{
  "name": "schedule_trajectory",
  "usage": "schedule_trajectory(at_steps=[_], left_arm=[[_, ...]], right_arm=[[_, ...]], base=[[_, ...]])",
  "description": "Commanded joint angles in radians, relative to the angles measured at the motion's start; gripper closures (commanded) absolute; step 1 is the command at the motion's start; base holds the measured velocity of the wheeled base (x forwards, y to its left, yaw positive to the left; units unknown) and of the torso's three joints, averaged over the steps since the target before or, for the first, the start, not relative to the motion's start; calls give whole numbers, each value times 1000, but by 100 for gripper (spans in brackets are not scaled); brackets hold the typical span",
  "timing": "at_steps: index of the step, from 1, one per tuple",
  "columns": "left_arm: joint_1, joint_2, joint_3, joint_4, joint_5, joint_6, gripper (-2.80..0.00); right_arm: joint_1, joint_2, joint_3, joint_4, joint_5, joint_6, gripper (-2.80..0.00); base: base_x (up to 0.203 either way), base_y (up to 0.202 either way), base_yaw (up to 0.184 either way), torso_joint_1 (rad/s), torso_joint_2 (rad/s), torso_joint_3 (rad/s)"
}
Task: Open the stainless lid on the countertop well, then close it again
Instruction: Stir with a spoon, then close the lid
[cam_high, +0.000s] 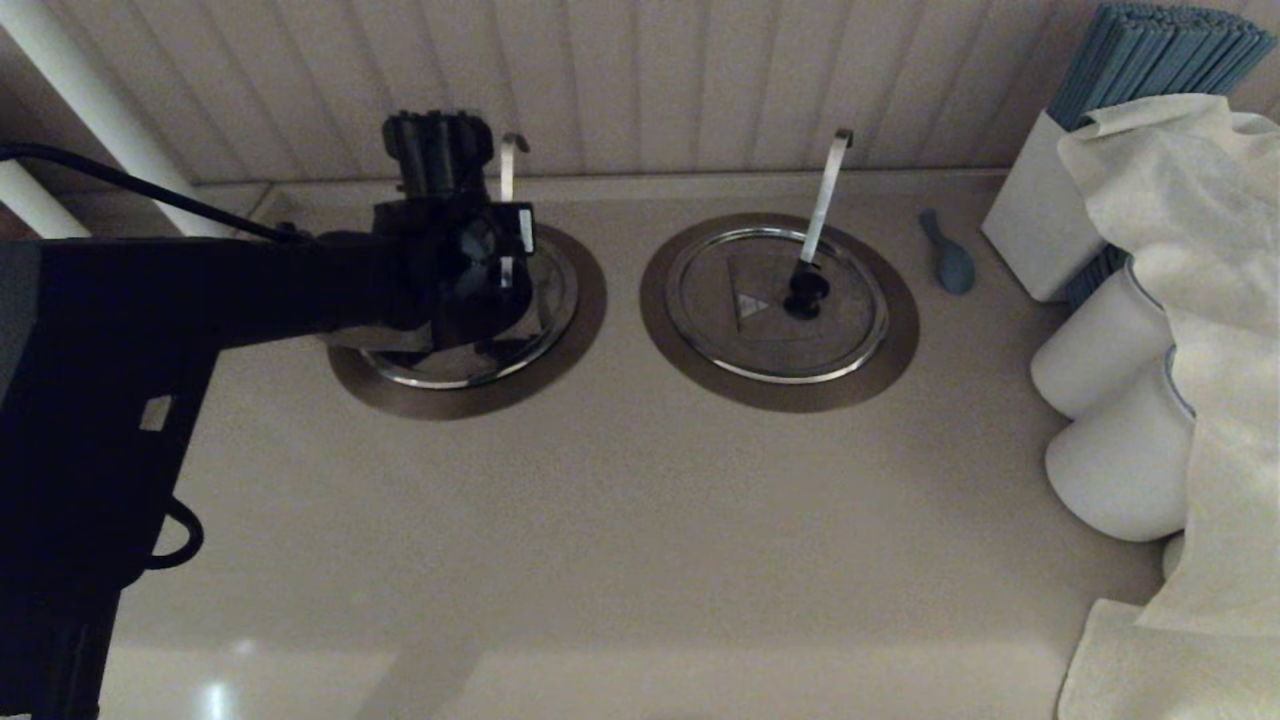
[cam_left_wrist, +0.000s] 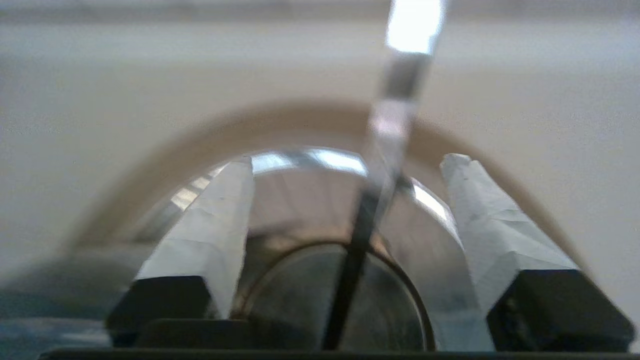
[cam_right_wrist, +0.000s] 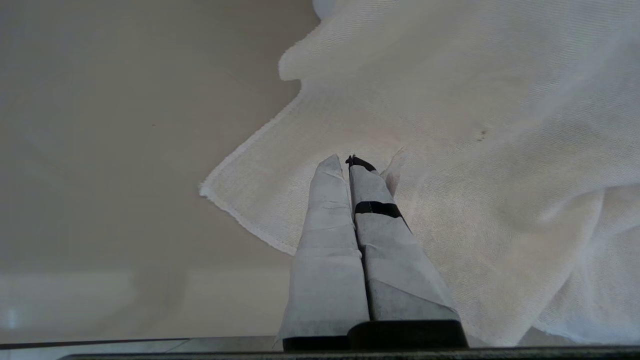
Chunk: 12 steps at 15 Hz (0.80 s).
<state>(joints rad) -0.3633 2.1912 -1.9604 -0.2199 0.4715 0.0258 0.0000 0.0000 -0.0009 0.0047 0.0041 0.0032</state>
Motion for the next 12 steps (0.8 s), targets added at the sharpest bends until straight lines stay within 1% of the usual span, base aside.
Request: schedule_trajectory(at_steps=[1, 3, 5, 6, 7, 8, 9, 10, 11, 12], left_arm=[[15, -69, 1, -2, 1, -1, -280], [71, -156, 8, 6, -13, -4, -280], [136, -216, 14, 47, -53, -12, -280], [147, -231, 14, 88, -79, -42, -280], [152, -252, 15, 134, -130, -90, -280], [156, -275, 14, 222, -206, -150, -280], [162, -301, 9, 328, -289, -196, -280], [176, -327, 6, 433, -372, -219, -280], [187, -345, 4, 520, -410, -227, -280], [200, -352, 4, 579, -420, -220, -280]], right_arm=[[0, 2, -1, 0, 1, 0, 0], [0, 2, -1, 0, 1, 0, 0], [0, 2, 0, 0, 1, 0, 0], [0, 2, -1, 0, 1, 0, 0], [0, 2, -1, 0, 1, 0, 0], [0, 2, 1, 0, 1, 0, 0], [0, 2, -1, 0, 1, 0, 0], [0, 2, 0, 0, 1, 0, 0], [0, 2, -1, 0, 1, 0, 0], [0, 2, -1, 0, 1, 0, 0]], base=[[0, 0, 0, 0, 0, 0], [0, 0, 0, 0, 0, 0], [0, 0, 0, 0, 0, 0], [0, 0, 0, 0, 0, 0], [0, 0, 0, 0, 0, 0], [0, 0, 0, 0, 0, 0], [0, 0, 0, 0, 0, 0], [0, 0, 0, 0, 0, 0], [0, 0, 0, 0, 0, 0], [0, 0, 0, 0, 0, 0]])
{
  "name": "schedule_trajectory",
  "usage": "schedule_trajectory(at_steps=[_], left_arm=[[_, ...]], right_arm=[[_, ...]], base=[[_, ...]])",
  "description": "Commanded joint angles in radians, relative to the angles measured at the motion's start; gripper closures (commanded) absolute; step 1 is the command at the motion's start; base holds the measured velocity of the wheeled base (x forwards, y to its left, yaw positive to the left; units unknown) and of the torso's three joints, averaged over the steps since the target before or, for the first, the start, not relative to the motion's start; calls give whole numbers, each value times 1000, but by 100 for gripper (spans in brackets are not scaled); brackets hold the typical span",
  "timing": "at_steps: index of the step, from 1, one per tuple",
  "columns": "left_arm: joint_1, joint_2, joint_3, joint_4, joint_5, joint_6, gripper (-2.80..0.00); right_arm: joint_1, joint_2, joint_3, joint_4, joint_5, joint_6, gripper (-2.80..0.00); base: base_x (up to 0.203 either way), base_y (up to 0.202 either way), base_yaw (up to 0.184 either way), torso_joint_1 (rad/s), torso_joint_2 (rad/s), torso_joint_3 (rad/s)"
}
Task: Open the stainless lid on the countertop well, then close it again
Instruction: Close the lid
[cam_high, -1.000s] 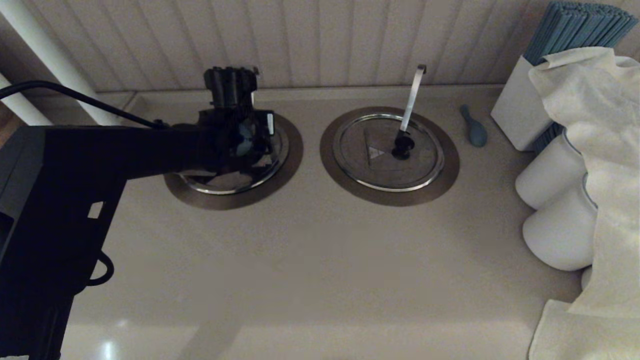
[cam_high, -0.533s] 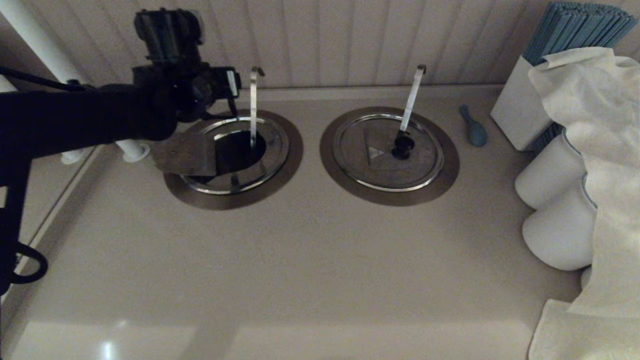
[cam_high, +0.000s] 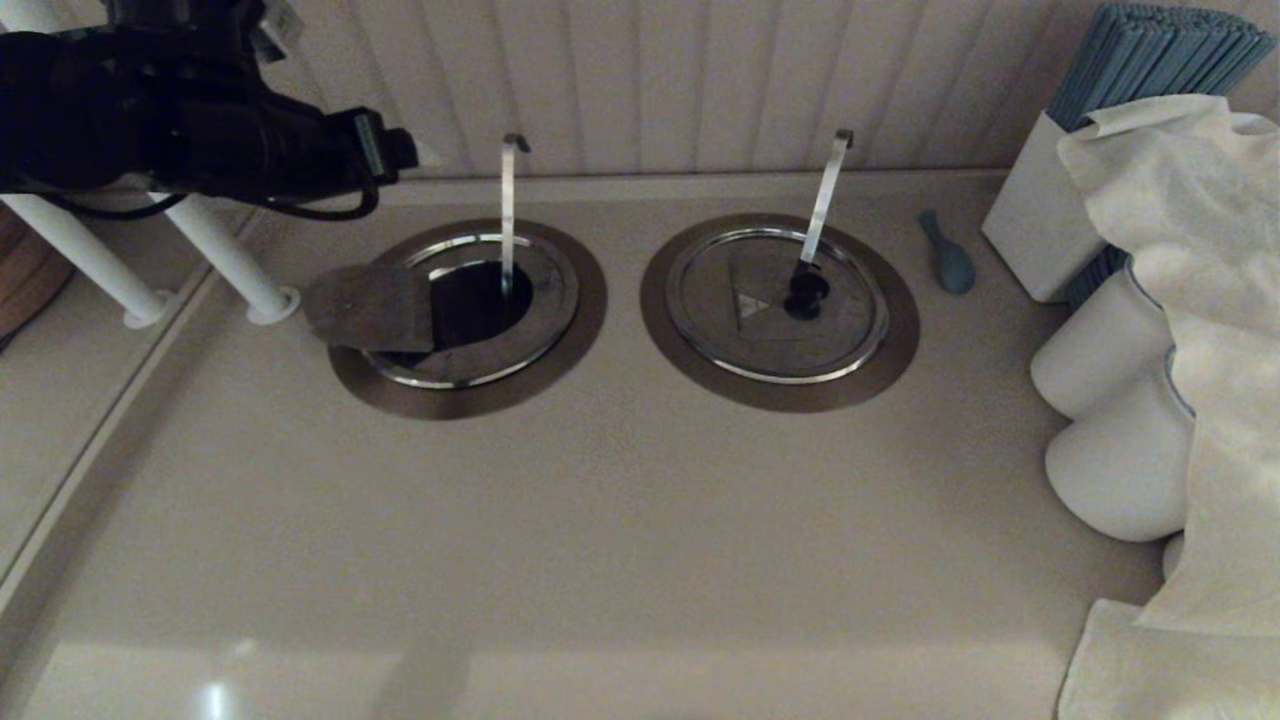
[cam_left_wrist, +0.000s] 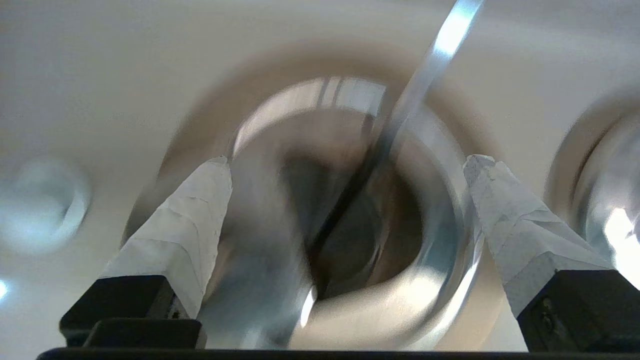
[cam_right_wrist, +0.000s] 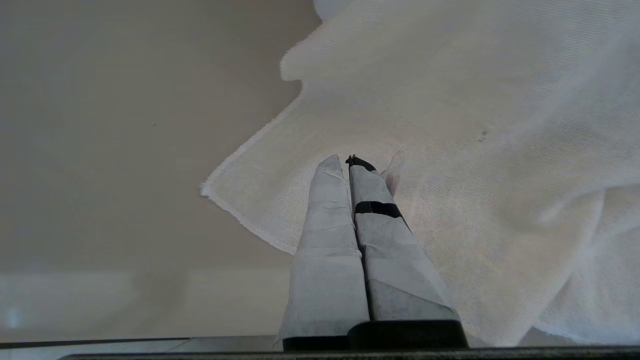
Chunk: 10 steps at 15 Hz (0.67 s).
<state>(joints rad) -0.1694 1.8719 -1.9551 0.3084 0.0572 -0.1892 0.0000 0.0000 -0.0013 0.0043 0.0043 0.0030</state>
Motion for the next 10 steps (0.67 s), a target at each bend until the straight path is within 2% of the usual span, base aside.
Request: schedule_trajectory(at_steps=[1, 3, 5, 6, 7, 8, 10], left_arm=[[29, -35, 4, 115, -5, 21, -280], [75, -28, 12, 225, 2, 86, -280], [107, -23, 27, 262, 9, 103, -280], [114, -25, 39, 277, 23, 129, -280], [121, -28, 68, 290, 73, 176, -280], [123, -28, 75, 293, 95, 185, -280], [122, -28, 70, 293, 92, 183, -280]], right_arm=[[0, 2, 1, 0, 0, 0, 0], [0, 2, 0, 0, 0, 0, 0], [0, 2, 0, 0, 0, 0, 0], [0, 2, 1, 0, 0, 0, 0], [0, 2, 1, 0, 0, 0, 0], [0, 2, 0, 0, 0, 0, 0], [0, 2, 1, 0, 0, 0, 0]], base=[[0, 0, 0, 0, 0, 0], [0, 0, 0, 0, 0, 0], [0, 0, 0, 0, 0, 0], [0, 0, 0, 0, 0, 0], [0, 0, 0, 0, 0, 0], [0, 0, 0, 0, 0, 0], [0, 0, 0, 0, 0, 0]])
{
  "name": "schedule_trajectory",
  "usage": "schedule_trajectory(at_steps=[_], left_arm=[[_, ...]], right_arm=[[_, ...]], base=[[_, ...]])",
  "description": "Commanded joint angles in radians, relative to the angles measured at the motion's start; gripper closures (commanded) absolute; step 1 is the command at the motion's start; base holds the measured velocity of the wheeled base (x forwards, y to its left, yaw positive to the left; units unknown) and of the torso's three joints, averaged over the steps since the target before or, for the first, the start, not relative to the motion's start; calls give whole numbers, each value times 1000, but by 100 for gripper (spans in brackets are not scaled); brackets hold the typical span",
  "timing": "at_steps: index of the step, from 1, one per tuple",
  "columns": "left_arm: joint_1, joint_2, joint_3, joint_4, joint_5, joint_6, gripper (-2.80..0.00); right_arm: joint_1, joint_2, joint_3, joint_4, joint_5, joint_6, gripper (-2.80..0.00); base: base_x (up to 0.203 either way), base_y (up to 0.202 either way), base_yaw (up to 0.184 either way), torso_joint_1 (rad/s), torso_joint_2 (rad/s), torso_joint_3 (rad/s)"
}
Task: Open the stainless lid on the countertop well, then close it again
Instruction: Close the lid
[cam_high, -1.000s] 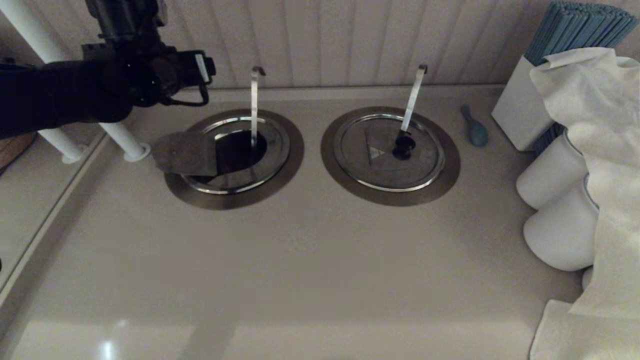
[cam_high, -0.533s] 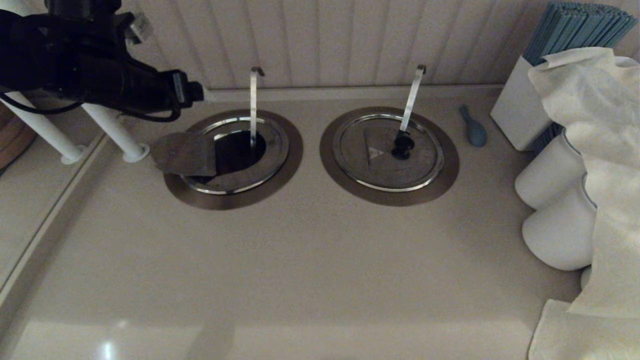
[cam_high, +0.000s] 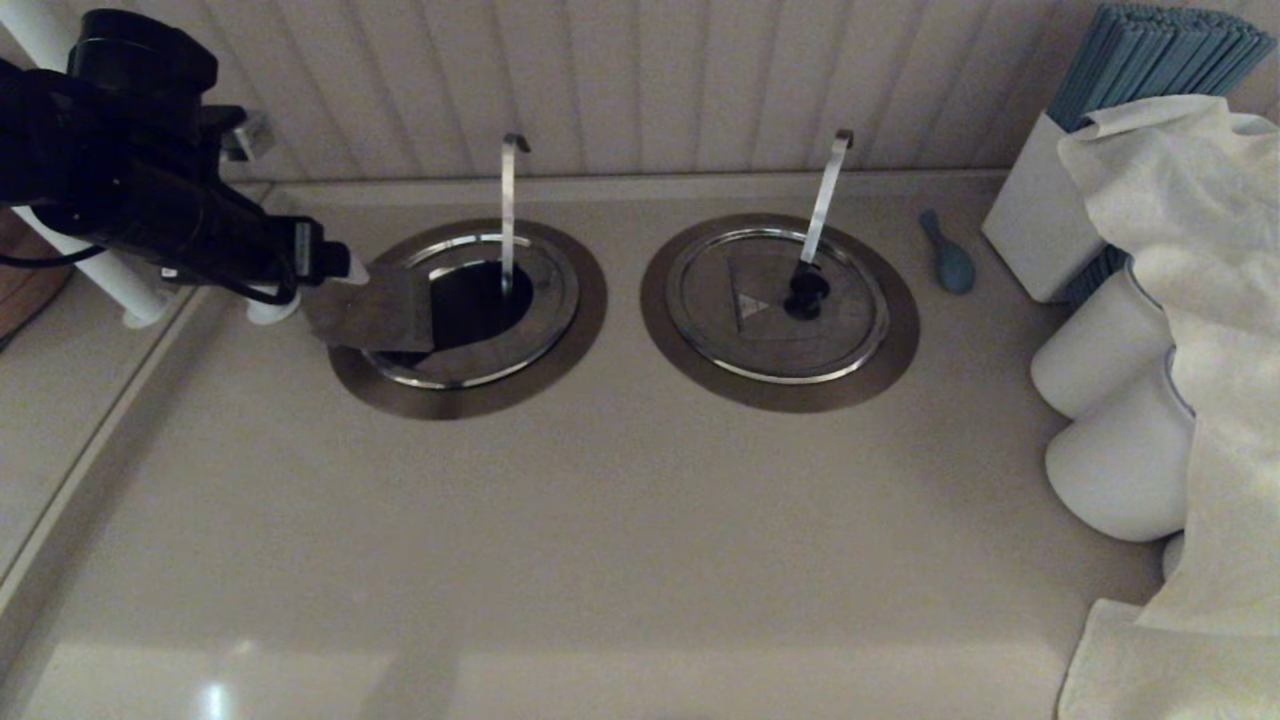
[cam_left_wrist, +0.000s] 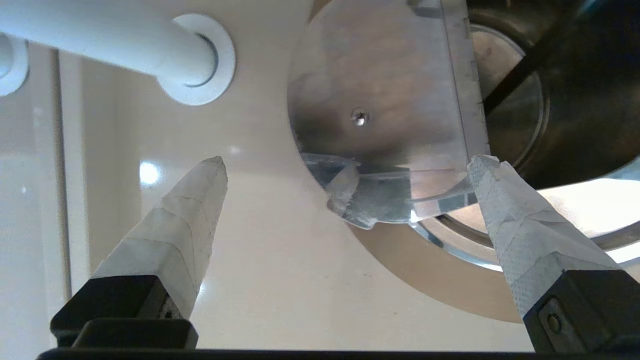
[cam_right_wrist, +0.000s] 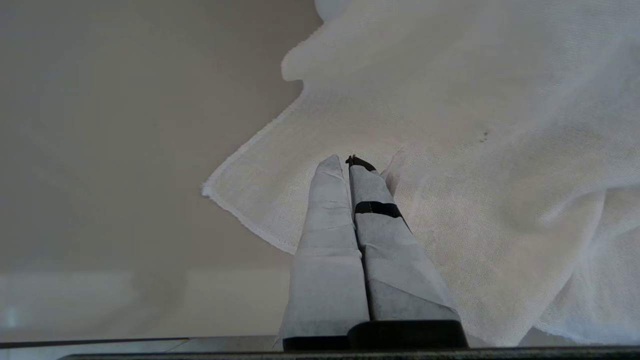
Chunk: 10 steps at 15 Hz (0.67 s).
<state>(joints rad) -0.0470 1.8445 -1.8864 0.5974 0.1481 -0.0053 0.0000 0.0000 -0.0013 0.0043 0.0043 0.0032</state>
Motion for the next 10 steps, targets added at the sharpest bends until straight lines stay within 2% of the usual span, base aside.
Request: schedule_trajectory(at_steps=[1, 4, 5, 6, 8, 9, 10], left_arm=[[1, 2, 1, 4, 1, -2, -280], [4, 7, -3, 4, -13, -9, -280], [5, 8, -3, 4, -48, -30, -280], [12, 8, -4, 4, -100, -49, -280], [87, -11, 0, 5, -301, -71, -280], [115, -37, 23, 9, -356, -78, -280], [131, -62, 75, 11, -381, -87, -280]], right_arm=[[0, 2, 0, 0, 0, 0, 0], [0, 2, 1, 0, 0, 0, 0], [0, 2, 0, 0, 0, 0, 0], [0, 2, 0, 0, 0, 0, 0], [0, 2, 0, 0, 0, 0, 0], [0, 2, 1, 0, 0, 0, 0], [0, 2, 1, 0, 0, 0, 0]], base=[[0, 0, 0, 0, 0, 0], [0, 0, 0, 0, 0, 0], [0, 0, 0, 0, 0, 0], [0, 0, 0, 0, 0, 0], [0, 0, 0, 0, 0, 0], [0, 0, 0, 0, 0, 0], [0, 0, 0, 0, 0, 0]])
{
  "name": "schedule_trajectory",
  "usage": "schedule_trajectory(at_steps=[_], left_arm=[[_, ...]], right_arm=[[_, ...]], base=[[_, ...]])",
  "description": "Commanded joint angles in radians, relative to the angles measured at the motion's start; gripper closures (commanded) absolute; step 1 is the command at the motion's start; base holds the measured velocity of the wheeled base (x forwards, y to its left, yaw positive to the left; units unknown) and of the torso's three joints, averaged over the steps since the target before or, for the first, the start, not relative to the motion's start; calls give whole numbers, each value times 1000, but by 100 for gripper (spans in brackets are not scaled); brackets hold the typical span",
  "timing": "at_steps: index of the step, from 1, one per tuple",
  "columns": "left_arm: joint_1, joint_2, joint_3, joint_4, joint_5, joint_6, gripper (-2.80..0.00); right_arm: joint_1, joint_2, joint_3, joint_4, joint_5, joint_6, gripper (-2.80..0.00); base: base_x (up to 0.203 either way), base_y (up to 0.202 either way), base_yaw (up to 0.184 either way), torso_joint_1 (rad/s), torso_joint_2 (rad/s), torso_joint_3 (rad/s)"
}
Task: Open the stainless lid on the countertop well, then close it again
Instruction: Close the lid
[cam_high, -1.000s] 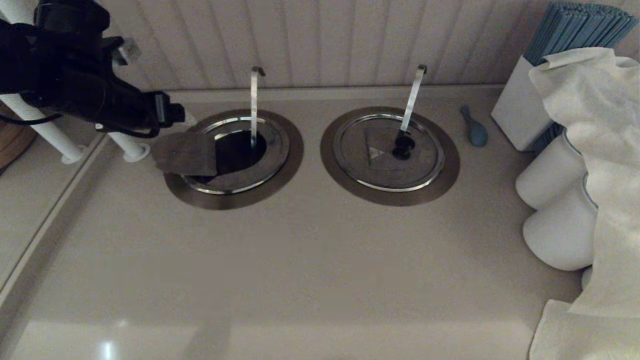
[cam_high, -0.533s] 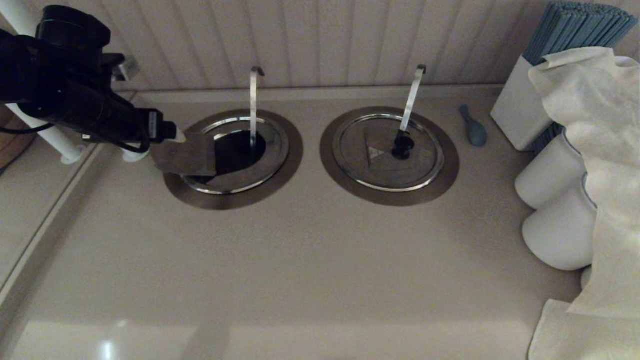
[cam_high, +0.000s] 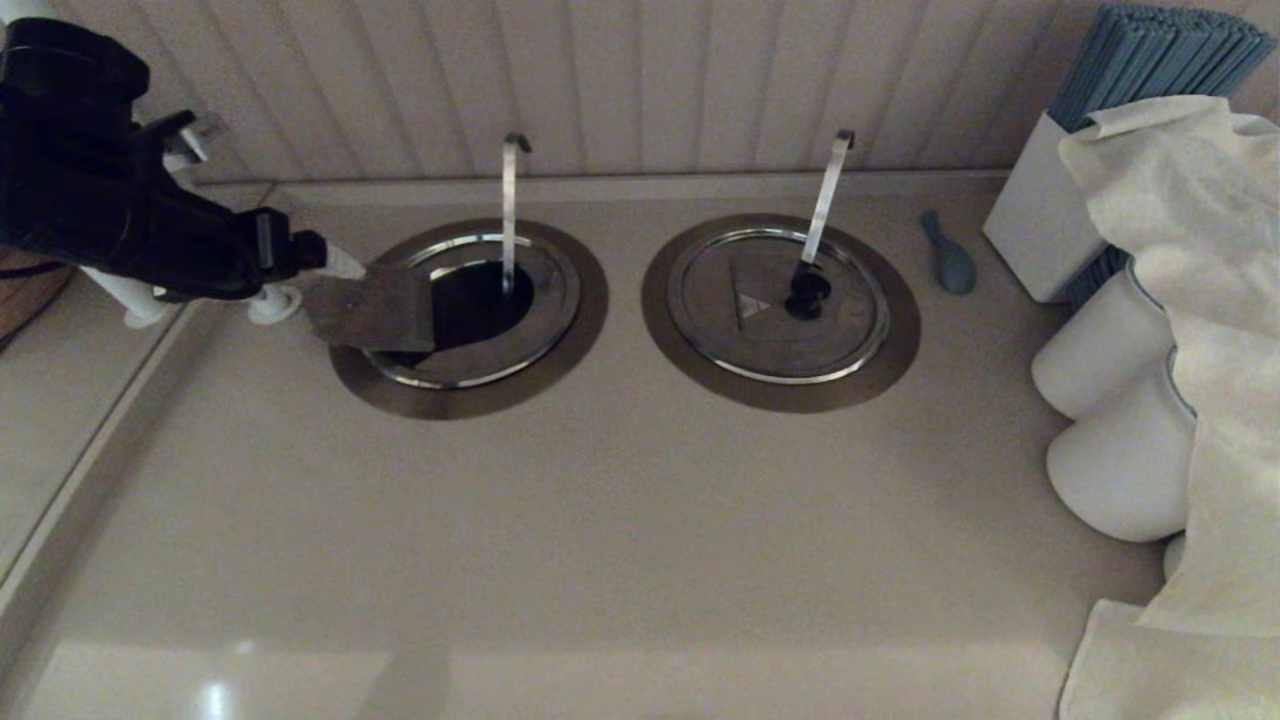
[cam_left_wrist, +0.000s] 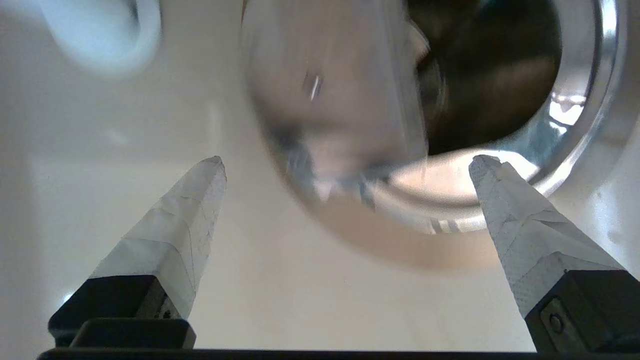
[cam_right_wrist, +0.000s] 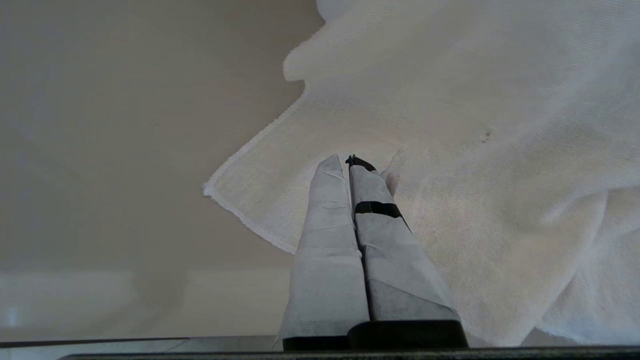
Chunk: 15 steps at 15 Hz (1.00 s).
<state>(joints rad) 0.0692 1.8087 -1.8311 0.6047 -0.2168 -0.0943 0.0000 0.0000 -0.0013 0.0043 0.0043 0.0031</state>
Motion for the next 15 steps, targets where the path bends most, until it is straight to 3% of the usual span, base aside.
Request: schedule_trajectory(at_steps=[1, 4, 6, 9, 15], left_arm=[[36, -50, 67, 3, -38, -28, -280], [89, -69, 95, -47, -85, -195, -280], [94, -98, 189, -117, -154, -248, -280], [93, -116, 321, -305, -204, -279, -280], [87, -79, 384, -399, -200, -287, -280]], right_arm=[[1, 2, 0, 0, 0, 0, 0], [0, 2, 0, 0, 0, 0, 0], [0, 2, 0, 0, 0, 0, 0], [0, 2, 0, 0, 0, 0, 0], [0, 2, 1, 0, 0, 0, 0]], base=[[0, 0, 0, 0, 0, 0], [0, 0, 0, 0, 0, 0], [0, 0, 0, 0, 0, 0], [0, 0, 0, 0, 0, 0], [0, 0, 0, 0, 0, 0]])
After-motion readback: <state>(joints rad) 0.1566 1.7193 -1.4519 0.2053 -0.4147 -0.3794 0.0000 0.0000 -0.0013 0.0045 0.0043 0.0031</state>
